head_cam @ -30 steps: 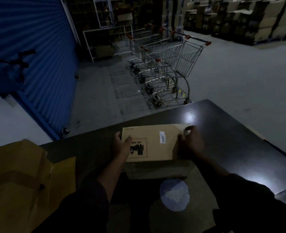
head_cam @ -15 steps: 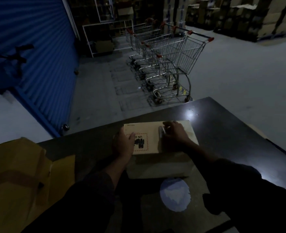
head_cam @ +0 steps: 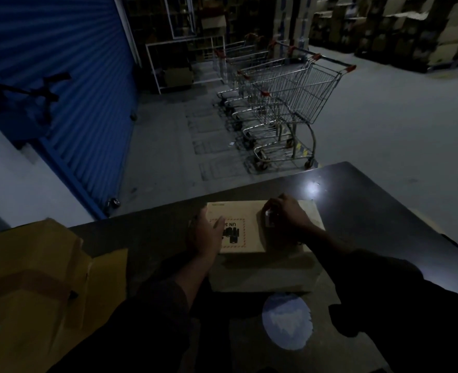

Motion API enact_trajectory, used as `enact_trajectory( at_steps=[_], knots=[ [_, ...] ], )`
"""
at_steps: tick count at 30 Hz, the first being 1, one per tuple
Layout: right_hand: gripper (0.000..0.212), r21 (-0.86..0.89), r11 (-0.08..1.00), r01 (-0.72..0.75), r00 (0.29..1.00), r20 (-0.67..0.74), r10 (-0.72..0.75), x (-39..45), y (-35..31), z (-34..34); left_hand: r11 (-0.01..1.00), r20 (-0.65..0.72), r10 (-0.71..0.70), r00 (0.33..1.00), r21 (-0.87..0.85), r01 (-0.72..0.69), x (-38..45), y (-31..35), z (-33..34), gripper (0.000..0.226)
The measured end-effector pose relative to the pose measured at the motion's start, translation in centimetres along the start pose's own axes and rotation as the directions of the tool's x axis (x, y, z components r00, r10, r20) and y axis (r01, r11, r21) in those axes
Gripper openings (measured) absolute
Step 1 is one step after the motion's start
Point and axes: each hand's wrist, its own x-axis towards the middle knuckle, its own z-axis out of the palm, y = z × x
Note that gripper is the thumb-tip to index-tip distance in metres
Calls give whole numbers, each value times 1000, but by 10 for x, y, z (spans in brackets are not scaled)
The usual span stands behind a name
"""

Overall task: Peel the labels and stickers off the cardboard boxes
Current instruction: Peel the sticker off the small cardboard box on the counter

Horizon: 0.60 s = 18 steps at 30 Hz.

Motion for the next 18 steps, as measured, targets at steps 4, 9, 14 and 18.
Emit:
enact_trajectory(
  at_steps=[4, 9, 14, 18],
  knots=[
    [22, -27, 1000, -13, 1000, 15, 14, 4, 2, 1, 995, -33, 36, 999, 92, -33, -2, 3, -1, 58],
    [45, 168, 975, -148, 987, -33, 156, -2, 1, -1, 872, 187, 398, 898, 228, -434, -1, 23, 8, 75],
    [59, -210, 940, -271, 950, -216, 226, -36, 27, 6, 844, 221, 260, 940, 421, -332, 7, 33, 30, 95],
    [66, -179, 953, -246, 965, -141, 222, -42, 45, 2, 964, 59, 1, 998, 267, -17, 15, 39, 28, 103]
  ],
)
